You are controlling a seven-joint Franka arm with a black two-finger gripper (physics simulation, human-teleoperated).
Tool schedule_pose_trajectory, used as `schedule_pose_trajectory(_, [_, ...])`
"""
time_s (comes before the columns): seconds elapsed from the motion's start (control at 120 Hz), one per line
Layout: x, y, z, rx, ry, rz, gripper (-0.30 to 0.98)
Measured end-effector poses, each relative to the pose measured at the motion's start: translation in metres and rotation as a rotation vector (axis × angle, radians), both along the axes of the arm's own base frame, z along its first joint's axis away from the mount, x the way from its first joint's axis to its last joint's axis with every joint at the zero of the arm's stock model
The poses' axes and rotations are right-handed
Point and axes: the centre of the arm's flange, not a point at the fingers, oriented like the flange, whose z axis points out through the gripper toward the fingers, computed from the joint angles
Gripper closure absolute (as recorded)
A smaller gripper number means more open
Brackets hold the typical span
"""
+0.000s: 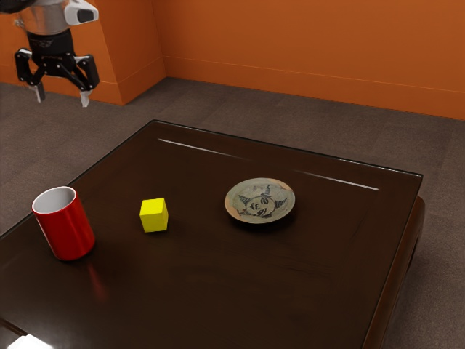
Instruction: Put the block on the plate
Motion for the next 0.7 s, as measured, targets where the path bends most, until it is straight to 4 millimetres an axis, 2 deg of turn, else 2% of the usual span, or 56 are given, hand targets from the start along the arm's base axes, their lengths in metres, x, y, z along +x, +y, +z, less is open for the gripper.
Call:
schedule_pose_trajectory(0.083, [0.003,-0.002,-0.003,0.003,-0.001,0.005,0.00])
schedule_pose_trajectory(0.167, [0.016,-0.003,-0.015,0.012,0.006,0.011,0.00])
schedule_pose_trajectory(0.233, [0.034,-0.005,-0.039,0.020,0.031,0.011,0.00])
schedule_pose_trajectory(0.417, [0.066,-0.017,-0.151,-0.033,0.125,0.040,0.00])
schedule_pose_trajectory(0.542, [0.089,-0.013,-0.230,-0.058,0.162,0.102,0.00])
schedule_pose_trajectory(0.617, [0.102,-0.012,-0.267,-0.073,0.156,0.132,0.00])
schedule_pose_trajectory(0.7, [0.099,-0.013,-0.303,-0.094,0.149,0.167,0.00])
